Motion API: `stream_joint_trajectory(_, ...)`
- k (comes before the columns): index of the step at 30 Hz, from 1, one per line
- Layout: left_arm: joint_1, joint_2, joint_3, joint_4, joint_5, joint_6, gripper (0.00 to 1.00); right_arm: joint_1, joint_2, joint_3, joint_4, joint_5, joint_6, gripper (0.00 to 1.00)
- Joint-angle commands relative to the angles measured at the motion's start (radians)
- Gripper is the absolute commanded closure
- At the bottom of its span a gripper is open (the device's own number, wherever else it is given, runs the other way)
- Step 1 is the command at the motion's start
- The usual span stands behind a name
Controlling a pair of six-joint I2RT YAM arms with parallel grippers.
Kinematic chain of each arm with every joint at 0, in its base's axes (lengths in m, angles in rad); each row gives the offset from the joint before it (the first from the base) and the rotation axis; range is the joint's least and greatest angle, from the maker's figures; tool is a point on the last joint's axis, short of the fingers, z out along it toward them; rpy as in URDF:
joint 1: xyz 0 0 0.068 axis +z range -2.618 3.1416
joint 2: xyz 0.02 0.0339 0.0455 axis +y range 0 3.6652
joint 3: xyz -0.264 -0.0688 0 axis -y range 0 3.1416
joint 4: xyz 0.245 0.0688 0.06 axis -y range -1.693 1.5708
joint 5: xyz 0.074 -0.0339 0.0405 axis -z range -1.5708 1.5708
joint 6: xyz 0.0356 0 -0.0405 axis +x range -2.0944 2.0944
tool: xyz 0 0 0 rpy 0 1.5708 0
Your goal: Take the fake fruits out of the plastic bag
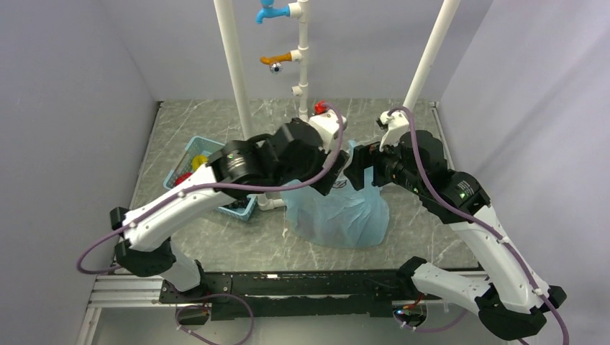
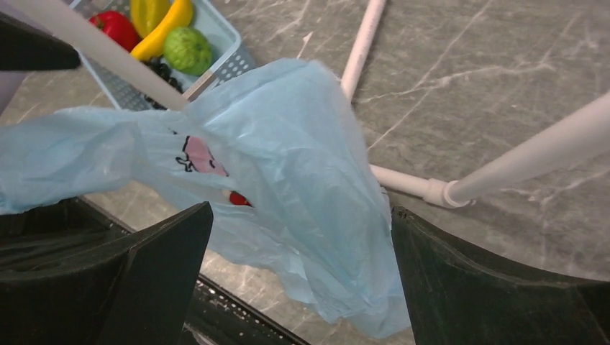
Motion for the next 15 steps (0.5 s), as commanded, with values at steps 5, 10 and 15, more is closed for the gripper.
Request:
stream_joint_trajectory(5,-0.015,-0.027,-0.069,-0.038,-0.204,-0.024,0.25,0.000,-0.051,0.003,0.083,0.097,0.004,0.14)
stream_joint_trajectory(10,-0.014,-0.186,-0.213,0.076,-0.227,-0.051,0.73,0.000,-0.105,-0.050,0.123,0.150,-0.003,0.71)
stream_joint_trajectory(15,0.041,-0.381,-0.386,0.231,-0.229,-0.081,1.00,0.000,-0.168,-0.039,0.159,0.250,-0.014,1.00)
